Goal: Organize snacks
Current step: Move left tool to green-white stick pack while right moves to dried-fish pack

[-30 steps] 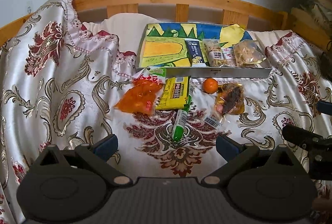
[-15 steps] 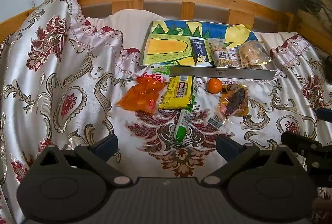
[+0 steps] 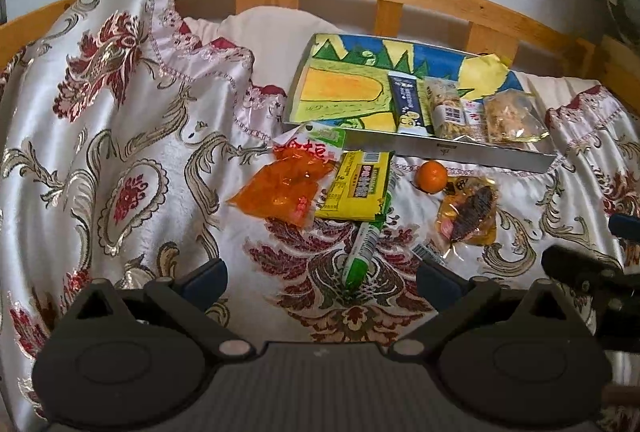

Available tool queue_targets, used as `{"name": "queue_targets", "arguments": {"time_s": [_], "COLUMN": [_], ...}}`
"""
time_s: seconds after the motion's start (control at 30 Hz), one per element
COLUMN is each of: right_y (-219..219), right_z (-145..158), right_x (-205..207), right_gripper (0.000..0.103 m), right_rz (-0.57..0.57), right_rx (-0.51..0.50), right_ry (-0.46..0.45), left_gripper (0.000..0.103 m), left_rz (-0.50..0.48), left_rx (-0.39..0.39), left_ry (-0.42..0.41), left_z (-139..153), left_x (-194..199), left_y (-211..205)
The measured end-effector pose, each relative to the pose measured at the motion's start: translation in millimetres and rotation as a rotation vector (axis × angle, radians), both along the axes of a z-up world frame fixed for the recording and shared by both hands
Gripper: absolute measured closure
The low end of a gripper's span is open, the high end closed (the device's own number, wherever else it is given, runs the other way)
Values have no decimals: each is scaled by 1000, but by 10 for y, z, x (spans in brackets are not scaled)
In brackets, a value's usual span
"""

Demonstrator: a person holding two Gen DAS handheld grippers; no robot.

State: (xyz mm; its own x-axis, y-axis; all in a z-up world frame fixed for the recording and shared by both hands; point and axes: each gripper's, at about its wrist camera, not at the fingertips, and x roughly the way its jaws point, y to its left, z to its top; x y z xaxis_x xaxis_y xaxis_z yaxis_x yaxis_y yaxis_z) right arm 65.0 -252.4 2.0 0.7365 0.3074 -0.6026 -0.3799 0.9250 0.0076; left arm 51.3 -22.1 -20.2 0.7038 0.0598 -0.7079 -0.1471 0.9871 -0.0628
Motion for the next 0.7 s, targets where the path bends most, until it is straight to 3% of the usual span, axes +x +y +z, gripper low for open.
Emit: {"name": "queue_targets", "arguments": {"time_s": [0.33, 0.53, 0.7], "right_y": [73, 159, 205], "right_z": [-117, -291, -448], "right_x": [411, 722, 925], "right_gripper": [1, 1, 1], "right_rz": [27, 27, 26], "right_rx": [-19, -1, 13], "right_ry": [3, 15, 40], "left_gripper": [1, 1, 1], "left_rz": [1, -65, -109], "left_rx": [7, -6, 31], "left_ry": [30, 41, 39], "left_z": [-133, -204, -255], "left_x": [153, 268, 384], "left_y": [60, -4, -95]}}
